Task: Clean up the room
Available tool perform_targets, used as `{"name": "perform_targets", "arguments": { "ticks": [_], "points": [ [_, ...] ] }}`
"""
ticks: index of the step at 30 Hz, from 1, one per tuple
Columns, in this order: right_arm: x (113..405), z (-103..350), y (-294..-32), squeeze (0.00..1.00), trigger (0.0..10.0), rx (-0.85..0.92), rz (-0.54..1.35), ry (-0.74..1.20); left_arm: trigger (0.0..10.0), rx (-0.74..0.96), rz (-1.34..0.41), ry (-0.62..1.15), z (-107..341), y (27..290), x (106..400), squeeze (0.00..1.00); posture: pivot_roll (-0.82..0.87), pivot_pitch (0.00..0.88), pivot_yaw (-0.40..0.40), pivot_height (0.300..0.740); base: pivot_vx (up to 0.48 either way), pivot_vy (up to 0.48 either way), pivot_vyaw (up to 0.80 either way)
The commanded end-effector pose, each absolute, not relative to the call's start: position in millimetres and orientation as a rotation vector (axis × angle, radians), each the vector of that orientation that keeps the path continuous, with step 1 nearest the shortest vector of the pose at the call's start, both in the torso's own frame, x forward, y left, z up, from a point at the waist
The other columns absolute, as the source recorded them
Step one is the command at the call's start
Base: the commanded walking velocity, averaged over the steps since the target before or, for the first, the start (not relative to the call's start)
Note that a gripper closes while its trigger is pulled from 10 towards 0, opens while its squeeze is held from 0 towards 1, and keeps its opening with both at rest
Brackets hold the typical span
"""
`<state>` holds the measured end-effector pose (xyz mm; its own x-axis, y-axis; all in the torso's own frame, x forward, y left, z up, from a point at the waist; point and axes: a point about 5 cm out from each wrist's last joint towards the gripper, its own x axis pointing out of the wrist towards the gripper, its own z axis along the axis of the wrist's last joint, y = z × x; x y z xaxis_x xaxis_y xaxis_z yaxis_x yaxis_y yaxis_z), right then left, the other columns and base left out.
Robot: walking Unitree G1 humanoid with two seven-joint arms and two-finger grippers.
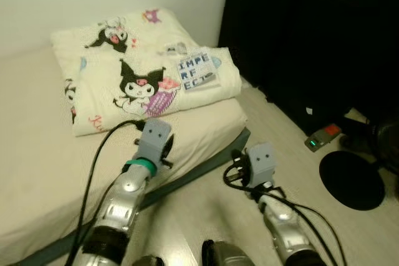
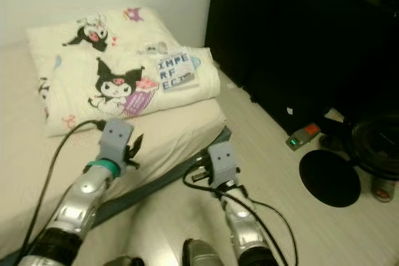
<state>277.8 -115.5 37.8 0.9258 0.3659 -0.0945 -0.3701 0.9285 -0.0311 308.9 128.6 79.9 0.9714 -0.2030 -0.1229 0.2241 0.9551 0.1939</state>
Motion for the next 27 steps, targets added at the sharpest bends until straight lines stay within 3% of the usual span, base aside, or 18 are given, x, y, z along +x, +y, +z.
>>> {"name": "perform_targets", "arguments": {
  "ticks": [1,27],
  "points": [
    [276.5,35.2,-121.7,0.0,10.0,-0.057,0.365,0.102,10.0,0.2,-0.221,0.121,74.1,127.1,305.4,0.0,-0.11,0.037,0.029,0.74,0.0,0.0,0.0],
    [276.9,35.6,-120.9,0.0,10.0,-0.065,0.373,0.101,10.0,0.222,-0.245,0.104,75.1,124.4,304.9,0.0,-0.11,0.037,0.027,0.74,0.031,0.0,0.0]
  ]
}}
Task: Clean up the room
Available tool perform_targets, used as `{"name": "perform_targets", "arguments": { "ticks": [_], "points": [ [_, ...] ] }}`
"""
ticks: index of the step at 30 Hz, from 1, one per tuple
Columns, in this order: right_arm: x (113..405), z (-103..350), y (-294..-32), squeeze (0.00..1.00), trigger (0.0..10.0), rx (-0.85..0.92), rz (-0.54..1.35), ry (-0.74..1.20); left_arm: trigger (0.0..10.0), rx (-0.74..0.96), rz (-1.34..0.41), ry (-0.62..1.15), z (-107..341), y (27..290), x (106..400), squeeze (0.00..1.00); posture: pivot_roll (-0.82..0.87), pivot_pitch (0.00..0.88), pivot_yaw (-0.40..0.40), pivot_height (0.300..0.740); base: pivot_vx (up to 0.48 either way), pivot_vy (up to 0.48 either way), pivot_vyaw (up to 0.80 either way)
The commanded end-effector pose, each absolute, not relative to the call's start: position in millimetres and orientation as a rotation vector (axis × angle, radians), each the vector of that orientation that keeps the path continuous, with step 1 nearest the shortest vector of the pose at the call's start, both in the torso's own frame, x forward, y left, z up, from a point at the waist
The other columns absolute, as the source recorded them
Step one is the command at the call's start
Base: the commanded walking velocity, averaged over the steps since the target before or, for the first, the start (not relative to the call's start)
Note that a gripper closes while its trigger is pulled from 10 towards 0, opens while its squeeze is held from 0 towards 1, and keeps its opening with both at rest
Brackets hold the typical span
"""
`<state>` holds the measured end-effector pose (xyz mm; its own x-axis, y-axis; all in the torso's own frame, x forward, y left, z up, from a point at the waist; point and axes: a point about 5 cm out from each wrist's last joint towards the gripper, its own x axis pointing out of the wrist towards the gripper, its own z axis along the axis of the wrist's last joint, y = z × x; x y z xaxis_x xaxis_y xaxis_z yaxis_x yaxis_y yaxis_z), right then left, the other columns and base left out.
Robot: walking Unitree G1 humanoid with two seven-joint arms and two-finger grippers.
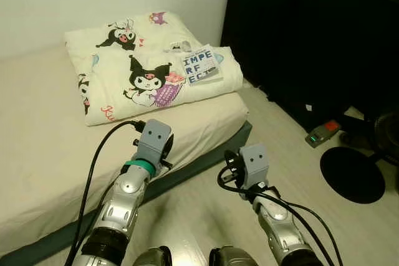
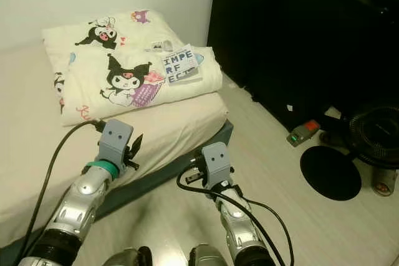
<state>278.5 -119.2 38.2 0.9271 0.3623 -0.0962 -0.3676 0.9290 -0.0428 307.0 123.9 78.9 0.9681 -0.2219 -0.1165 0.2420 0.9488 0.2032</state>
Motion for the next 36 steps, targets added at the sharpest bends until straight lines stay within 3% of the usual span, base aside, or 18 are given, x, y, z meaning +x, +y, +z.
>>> {"name": "perform_targets", "arguments": {
  "ticks": [1,7,14,28,36],
  "points": [
    [276.9,35.6,-120.8,0.0,10.0,-0.065,0.373,0.101,10.0,0.222,-0.246,0.103,75.2,124.4,304.8,0.0,-0.11,0.037,0.027,0.74,0.326,0.0,0.0],
    [276.7,35.5,-120.6,0.0,10.0,-0.07,0.376,0.102,10.0,0.222,-0.249,0.097,75.4,124.3,304.3,0.0,-0.11,0.037,0.026,0.74,0.419,0.0,0.0],
    [276.5,35.5,-120.6,0.0,10.0,-0.071,0.378,0.103,10.0,0.222,-0.25,0.096,75.8,124.0,304.5,0.0,-0.12,0.036,0.026,0.74,0.45,0.0,0.75],
    [276.4,35.7,-122.0,0.0,10.0,-0.063,0.377,0.102,10.0,0.22,-0.253,0.095,76.2,122.3,305.3,0.0,-0.12,0.033,0.026,0.74,0.419,0.0,0.0],
    [275.2,34.5,-120.6,0.0,10.0,-0.051,0.387,0.11,10.0,0.206,-0.251,0.111,75.0,122.6,304.8,0.0,-0.12,0.036,0.03,0.74,0.0,0.0,0.0]
  ]
}}
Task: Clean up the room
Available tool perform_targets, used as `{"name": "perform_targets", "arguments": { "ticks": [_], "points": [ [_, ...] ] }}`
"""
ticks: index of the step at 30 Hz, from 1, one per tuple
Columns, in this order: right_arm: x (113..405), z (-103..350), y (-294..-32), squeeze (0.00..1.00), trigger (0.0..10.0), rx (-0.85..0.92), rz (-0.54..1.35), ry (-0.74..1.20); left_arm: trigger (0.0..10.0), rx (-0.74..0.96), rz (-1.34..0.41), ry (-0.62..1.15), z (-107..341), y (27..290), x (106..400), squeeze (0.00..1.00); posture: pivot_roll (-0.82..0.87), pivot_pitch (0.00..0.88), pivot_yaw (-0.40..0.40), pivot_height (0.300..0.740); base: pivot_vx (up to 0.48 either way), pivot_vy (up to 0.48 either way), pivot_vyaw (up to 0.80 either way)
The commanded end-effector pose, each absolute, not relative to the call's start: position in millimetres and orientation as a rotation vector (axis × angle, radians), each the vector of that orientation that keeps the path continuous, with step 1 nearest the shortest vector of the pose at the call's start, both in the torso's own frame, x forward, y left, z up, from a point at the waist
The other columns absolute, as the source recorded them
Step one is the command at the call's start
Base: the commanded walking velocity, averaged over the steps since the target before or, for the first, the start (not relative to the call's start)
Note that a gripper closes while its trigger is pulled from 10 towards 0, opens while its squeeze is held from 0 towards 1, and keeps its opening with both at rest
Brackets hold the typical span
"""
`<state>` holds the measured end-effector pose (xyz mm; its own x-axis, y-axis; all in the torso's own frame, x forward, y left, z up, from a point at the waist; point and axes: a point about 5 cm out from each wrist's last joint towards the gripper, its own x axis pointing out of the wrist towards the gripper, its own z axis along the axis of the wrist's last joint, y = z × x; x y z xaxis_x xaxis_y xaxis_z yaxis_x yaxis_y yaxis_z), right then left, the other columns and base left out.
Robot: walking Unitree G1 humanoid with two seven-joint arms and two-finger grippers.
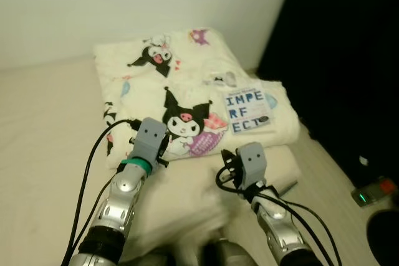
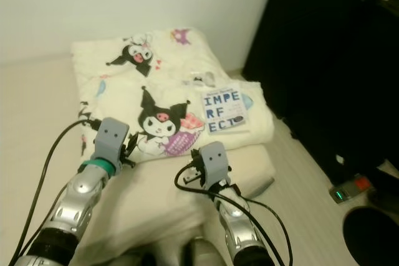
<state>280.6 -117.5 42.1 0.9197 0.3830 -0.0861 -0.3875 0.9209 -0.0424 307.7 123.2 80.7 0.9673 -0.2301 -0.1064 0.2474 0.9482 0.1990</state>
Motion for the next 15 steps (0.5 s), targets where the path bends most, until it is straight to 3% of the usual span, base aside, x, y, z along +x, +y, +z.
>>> {"name": "perform_targets", "arguments": {
  "ticks": [1,15],
  "points": [
    [274.8,34.1,-121.5,0.0,10.0,-0.045,0.385,0.113,10.0,0.199,-0.256,0.117,74.2,122.1,303.9,0.0,-0.12,0.041,0.032,0.74,0.0,0.0,0.0],
    [276.5,36.2,-126.7,0.0,10.0,-0.019,0.373,0.114,10.0,0.184,-0.269,0.158,68.8,122.5,299.1,0.0,-0.11,0.058,0.036,0.74,0.0,0.0,0.0]
  ]
}}
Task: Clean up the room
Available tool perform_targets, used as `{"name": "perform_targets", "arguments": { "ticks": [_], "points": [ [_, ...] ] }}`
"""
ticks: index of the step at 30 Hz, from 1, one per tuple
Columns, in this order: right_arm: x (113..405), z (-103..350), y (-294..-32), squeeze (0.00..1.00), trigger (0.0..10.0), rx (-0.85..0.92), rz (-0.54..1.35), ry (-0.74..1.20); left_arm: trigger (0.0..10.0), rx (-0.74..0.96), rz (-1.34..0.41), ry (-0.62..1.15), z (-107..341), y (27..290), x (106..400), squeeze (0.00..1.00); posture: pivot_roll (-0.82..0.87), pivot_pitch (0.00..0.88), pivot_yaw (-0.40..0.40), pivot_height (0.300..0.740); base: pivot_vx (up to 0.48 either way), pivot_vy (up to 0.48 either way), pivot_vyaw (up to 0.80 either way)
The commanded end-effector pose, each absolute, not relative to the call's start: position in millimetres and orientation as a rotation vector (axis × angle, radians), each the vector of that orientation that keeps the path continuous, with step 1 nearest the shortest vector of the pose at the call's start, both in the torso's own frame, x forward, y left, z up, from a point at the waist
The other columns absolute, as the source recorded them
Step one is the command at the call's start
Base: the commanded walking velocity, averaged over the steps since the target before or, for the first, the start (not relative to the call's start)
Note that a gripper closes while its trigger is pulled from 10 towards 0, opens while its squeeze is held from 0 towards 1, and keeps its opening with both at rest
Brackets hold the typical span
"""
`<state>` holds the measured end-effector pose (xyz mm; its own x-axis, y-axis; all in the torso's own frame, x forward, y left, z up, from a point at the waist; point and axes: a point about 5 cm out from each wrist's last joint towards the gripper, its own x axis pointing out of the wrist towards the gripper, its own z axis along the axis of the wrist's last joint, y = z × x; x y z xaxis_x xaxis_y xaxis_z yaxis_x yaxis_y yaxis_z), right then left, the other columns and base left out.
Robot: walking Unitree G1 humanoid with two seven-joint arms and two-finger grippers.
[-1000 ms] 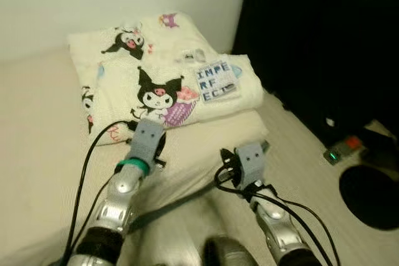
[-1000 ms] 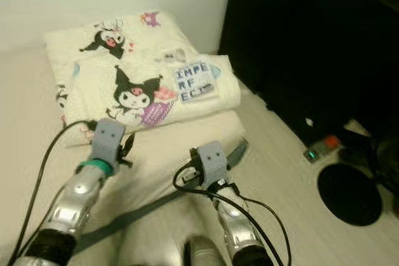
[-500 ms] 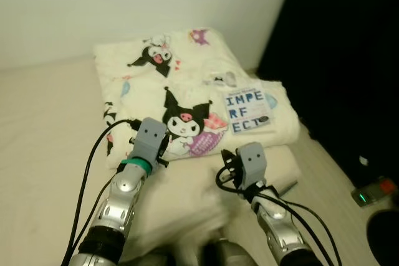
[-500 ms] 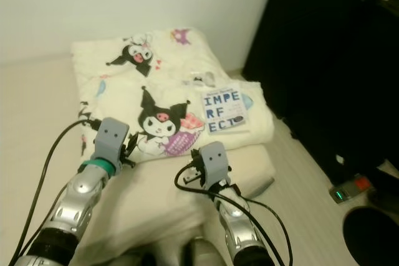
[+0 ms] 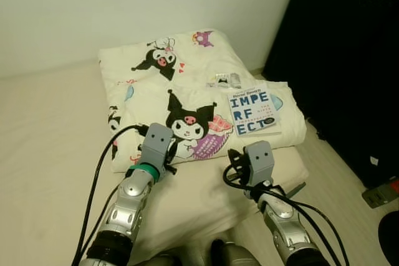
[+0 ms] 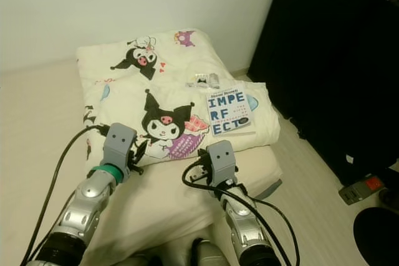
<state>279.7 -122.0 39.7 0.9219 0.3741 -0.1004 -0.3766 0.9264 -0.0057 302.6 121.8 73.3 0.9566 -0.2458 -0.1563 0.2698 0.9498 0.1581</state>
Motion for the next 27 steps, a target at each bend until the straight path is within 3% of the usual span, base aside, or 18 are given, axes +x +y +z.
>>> {"name": "perform_targets", "arguments": {
  "ticks": [1,27],
  "points": [
    [277,36,-127,0.0,10.0,-0.02,0.372,0.114,10.0,0.188,-0.27,0.164,68,124,298,0.0,-0.11,0.059,0.037,0.74,0.0,0.0,0.0],
    [272,32,-116,0.0,10.0,-0.004,0.413,0.129,10.0,0.17,-0.25,0.186,68,128,298,0.0,-0.09,0.066,0.025,0.74,0.0,0.0,0.0]
  ]
}}
